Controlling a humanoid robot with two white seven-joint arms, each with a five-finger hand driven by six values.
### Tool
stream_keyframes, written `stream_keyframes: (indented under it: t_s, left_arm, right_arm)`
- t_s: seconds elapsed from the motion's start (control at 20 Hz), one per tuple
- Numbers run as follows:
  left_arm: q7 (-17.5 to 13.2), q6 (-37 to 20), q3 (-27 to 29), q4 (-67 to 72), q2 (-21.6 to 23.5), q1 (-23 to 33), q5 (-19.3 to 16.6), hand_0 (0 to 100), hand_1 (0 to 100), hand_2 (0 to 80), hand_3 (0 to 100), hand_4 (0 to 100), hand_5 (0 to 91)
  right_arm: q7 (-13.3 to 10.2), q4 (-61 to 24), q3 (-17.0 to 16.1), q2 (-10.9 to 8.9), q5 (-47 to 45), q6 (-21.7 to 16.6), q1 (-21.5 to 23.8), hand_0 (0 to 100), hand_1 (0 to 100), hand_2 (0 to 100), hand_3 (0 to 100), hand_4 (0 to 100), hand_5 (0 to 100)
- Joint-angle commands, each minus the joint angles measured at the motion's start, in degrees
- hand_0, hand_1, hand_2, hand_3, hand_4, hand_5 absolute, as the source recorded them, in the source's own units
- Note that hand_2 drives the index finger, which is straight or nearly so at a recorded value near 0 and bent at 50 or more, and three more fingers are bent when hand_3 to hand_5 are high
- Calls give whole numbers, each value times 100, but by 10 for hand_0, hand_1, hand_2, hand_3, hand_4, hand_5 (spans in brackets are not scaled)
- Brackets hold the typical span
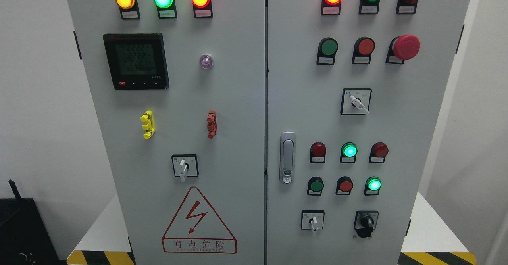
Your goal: Turn on light switch 1
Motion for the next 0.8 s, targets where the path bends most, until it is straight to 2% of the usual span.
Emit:
stream_keyframes:
  t_s: [0.0,0.55,0.75]
  left_arm:
    - [-97,4,5,-3,-16,158,2,302,85,0,0,0,0]
    - [-62,-57,5,-125,1,184,2,299,102,0,0,0,0]
    - [-89,-31,-12,-1528,229,763,-77,293,120,0,0,0,0]
  right_arm:
    - [2,0,5,0,0,0,-8,304,0,0,0,0,0]
    - [2,0,-4,0,0,0,0,304,0,0,0,0,0]
    - [2,0,-4,0,0,0,0,304,0,0,0,0,0]
